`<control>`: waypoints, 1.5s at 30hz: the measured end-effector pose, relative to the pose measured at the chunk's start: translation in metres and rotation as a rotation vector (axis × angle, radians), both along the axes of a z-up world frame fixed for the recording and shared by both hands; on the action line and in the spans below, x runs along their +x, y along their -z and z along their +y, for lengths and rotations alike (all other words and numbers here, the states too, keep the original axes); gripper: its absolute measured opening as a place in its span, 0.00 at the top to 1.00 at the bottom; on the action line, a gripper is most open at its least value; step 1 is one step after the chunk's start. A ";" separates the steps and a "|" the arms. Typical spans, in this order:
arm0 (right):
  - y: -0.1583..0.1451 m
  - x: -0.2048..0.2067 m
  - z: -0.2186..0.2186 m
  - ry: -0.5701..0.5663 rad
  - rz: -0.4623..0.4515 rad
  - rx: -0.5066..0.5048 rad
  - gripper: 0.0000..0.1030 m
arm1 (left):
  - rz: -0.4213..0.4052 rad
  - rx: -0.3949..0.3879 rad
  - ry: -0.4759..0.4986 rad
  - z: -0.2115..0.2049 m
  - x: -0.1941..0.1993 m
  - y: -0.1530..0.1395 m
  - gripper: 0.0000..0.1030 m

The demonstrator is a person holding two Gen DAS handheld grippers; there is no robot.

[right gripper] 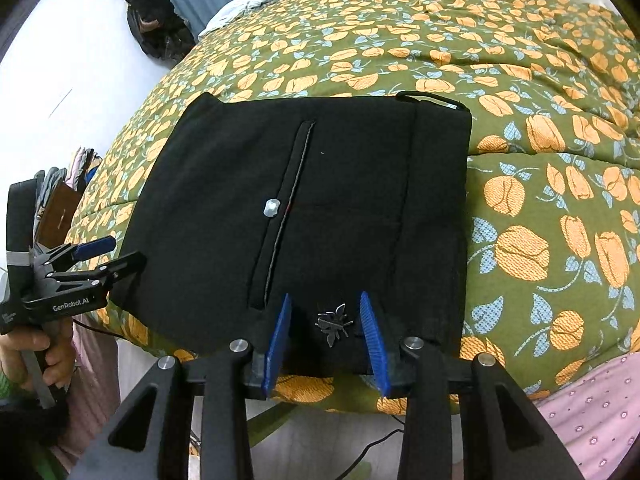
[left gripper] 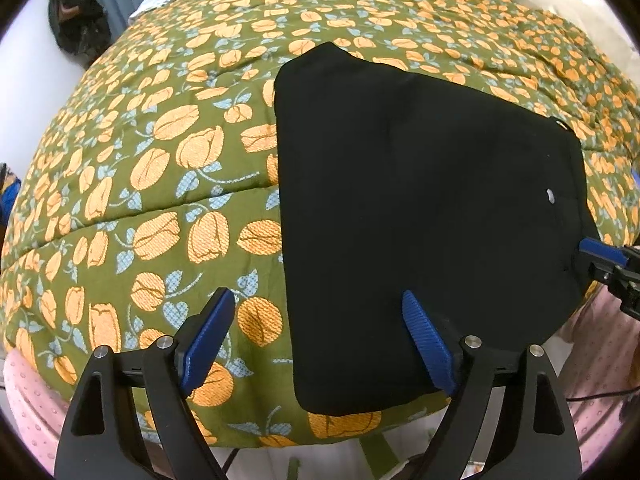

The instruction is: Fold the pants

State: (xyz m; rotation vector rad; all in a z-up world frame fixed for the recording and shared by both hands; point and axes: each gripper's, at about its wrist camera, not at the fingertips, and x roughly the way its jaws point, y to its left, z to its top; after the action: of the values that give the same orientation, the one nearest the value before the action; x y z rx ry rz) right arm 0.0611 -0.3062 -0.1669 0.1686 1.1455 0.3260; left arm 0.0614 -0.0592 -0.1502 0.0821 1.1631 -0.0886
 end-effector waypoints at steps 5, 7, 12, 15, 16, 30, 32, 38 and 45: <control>-0.009 0.000 -0.009 -0.032 0.012 0.063 0.58 | 0.016 -0.059 -0.021 0.014 0.000 0.000 0.13; -0.012 -0.002 -0.015 -0.037 0.020 0.103 0.50 | 0.024 -0.079 -0.048 0.023 0.000 0.002 0.11; -0.024 -0.015 -0.023 -0.038 0.013 0.097 0.30 | 0.027 -0.123 -0.079 0.040 -0.003 -0.002 0.11; -0.029 -0.019 -0.030 -0.034 -0.014 0.060 0.30 | -0.023 -0.129 -0.111 0.052 -0.005 -0.013 0.12; -0.029 -0.018 -0.034 -0.023 -0.021 0.051 0.30 | -0.033 -0.140 -0.117 0.057 -0.003 -0.015 0.12; 0.056 0.052 -0.096 0.103 0.262 0.478 0.22 | 0.169 -0.481 0.019 0.045 0.038 0.031 0.13; 0.061 0.054 -0.101 0.093 0.282 0.559 0.22 | 0.175 -0.525 0.033 0.042 0.039 0.031 0.14; 0.070 0.059 -0.103 0.047 0.303 0.610 0.22 | 0.200 -0.594 0.000 0.040 0.056 0.035 0.35; 0.045 0.052 -0.079 -0.073 0.234 0.466 0.58 | 0.094 -0.452 0.048 0.024 0.035 0.008 0.80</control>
State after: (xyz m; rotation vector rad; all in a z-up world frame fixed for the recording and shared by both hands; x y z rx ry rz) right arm 0.1132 -0.3851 -0.2120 0.5876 1.2944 0.6495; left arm 0.0965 -0.0354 -0.1582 -0.2967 1.2096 -0.3986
